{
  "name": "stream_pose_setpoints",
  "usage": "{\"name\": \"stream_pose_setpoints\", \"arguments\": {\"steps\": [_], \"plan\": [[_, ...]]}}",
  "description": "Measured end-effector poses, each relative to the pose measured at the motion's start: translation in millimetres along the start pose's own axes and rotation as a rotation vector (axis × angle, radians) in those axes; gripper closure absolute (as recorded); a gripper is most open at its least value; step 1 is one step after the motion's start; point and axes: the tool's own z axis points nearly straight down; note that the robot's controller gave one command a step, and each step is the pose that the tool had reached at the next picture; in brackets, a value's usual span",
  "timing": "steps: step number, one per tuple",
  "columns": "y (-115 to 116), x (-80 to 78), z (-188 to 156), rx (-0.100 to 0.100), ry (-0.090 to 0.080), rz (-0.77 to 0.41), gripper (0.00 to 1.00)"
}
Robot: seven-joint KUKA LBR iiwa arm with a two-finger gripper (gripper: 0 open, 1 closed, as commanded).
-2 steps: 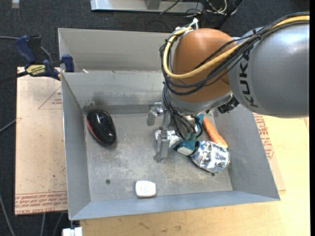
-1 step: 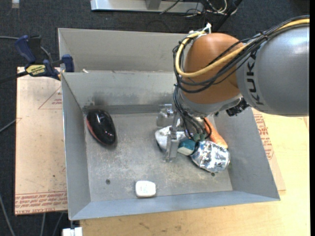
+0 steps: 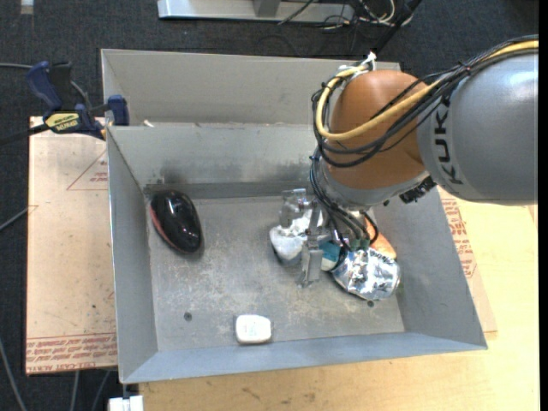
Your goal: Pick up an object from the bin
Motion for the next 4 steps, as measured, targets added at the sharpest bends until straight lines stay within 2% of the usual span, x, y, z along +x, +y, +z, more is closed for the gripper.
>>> {"name": "stream_pose_setpoints", "arguments": {"steps": [1, 2, 3, 4], "plan": [[-5.7, -10.0, 11.7, -0.004, -0.003, -0.116, 0.0], [-27.2, -20.2, 37.9, -0.003, -0.003, 0.039, 0.0], [-49.3, -35.7, 78.5, -0.004, -0.006, 0.016, 0.0], [-64.3, -30.4, 119.2, -0.012, -0.021, 0.297, 1.0]]}}
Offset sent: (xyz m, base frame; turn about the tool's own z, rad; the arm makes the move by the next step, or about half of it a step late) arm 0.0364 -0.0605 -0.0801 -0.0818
